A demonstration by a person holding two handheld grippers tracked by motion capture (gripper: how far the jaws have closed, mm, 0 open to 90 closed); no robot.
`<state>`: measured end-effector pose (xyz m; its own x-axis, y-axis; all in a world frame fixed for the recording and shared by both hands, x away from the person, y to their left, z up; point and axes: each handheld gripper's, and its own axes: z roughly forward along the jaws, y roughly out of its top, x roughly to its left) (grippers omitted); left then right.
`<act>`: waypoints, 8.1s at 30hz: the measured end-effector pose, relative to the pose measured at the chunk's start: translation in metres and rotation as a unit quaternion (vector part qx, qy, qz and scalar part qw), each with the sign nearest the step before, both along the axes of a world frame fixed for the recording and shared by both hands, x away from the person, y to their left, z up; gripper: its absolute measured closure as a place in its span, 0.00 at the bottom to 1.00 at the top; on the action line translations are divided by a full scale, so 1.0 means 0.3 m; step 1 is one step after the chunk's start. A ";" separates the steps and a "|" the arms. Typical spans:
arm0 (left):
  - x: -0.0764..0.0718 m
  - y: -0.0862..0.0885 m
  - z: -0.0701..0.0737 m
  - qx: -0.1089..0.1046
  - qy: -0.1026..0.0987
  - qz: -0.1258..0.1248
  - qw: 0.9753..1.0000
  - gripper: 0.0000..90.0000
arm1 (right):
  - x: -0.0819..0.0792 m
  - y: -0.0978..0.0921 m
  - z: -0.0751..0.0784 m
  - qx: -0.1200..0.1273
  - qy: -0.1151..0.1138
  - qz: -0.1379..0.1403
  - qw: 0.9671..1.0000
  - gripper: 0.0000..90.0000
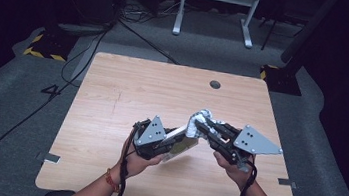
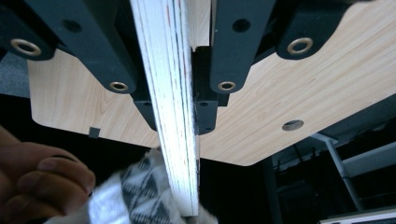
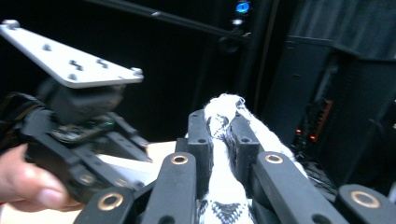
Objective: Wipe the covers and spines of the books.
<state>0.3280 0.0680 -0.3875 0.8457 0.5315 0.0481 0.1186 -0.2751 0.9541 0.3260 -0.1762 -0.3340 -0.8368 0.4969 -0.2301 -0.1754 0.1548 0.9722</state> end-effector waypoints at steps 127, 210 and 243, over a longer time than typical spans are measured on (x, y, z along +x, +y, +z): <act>-0.002 0.107 0.066 -0.071 -0.030 0.037 0.996 0.87 | 0.100 -0.009 -0.402 -0.135 0.246 0.043 0.959 0.91; 0.014 0.126 0.079 -0.093 0.014 0.116 0.989 0.88 | 0.101 0.064 -0.435 -0.137 0.199 -0.132 0.961 0.92; 0.051 0.129 0.000 -0.029 0.035 0.074 0.996 0.87 | 0.130 -0.355 -0.332 -0.183 0.194 -0.152 0.952 0.91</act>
